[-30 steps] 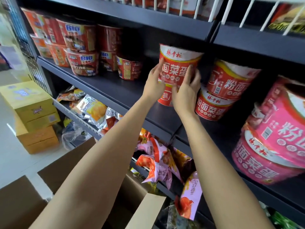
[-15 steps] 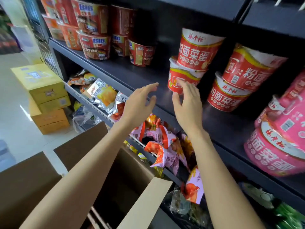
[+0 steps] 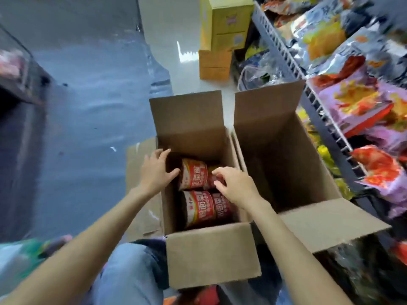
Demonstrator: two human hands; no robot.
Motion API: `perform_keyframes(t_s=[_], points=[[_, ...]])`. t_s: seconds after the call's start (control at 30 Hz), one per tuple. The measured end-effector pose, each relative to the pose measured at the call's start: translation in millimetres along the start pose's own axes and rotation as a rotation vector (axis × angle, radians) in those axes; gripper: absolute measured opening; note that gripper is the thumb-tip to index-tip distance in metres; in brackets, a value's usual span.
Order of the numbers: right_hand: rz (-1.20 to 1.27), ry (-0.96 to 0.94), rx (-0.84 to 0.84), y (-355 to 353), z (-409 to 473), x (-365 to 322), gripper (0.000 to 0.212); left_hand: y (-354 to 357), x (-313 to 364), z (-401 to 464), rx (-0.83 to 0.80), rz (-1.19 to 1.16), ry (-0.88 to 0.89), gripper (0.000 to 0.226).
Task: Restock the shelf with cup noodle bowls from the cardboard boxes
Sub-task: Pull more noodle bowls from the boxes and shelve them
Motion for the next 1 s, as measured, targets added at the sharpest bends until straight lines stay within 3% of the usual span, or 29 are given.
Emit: perform_keyframes(t_s=[0.07,0.13,0.27,0.4,0.6,0.7,0.8,0.9,1.0], points=[[0.012,0.078,-0.145,55,31,4,0.052,20,-39,5,-0.046,0.033,-0.139,0.081],[0.059,0.205,-0.265,104,53,17,0.076,30,-56,10,-0.031,-0.030,-0.189,0.082],[0.146,0.403,-0.388,173,80,33,0.116,39,-66,18,0.048,-0.176,-0.145,0.068],[0.227,0.544,-0.511,225,90,32,0.132,41,-72,16,0.094,-0.240,-0.137,0.070],[0.186,0.631,-0.493,246,87,38,0.121,42,-75,14,0.142,-0.299,-0.129,0.071],[0.167,0.583,-0.480,217,77,36,0.112,40,-71,12,0.119,-0.307,-0.121,0.072],[0.202,0.547,-0.322,156,58,26,0.099,36,-72,11,0.044,-0.401,-0.155,0.068],[0.485,0.501,-0.070,88,28,13,0.086,25,-74,-3,0.014,-0.648,-0.241,0.054],[0.934,0.439,0.149,24,-10,0,0.082,3,-41,-32,-0.042,-0.936,-0.178,0.065]])
Point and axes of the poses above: each hand's wrist, its own z-axis towards the middle knuckle, its own y-axis out of the palm, x = y × z, the point moved 9 cm from there along z, towards the middle knuckle, and after that the axes turned 3 degrees about -z, right-handed, at the moved point
